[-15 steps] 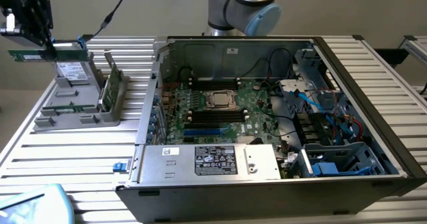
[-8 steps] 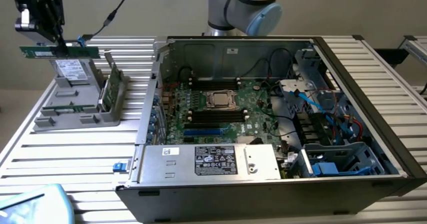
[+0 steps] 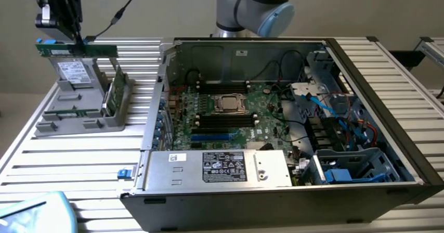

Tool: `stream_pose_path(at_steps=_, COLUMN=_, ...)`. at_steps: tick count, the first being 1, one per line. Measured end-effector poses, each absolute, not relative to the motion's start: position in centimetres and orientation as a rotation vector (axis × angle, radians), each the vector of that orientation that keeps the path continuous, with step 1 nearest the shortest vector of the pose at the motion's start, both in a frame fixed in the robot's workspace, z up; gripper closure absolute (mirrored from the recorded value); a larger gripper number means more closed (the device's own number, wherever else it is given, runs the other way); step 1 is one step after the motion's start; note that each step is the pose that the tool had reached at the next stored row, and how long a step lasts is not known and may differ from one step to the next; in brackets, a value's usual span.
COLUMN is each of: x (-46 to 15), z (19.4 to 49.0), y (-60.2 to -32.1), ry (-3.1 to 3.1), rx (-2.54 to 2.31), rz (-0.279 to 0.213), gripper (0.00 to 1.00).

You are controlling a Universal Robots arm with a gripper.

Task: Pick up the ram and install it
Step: 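Insert the ram into the slot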

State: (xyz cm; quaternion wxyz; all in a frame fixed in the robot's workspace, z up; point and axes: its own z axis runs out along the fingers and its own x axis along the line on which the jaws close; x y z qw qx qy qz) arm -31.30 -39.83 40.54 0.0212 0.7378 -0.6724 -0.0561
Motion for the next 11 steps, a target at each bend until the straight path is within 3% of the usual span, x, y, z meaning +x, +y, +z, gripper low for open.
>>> stream_pose_path(at_steps=11, x=-27.1, z=41.4, y=-39.8, ry=-2.083, rx=2.286, rz=-0.184, gripper=0.86)
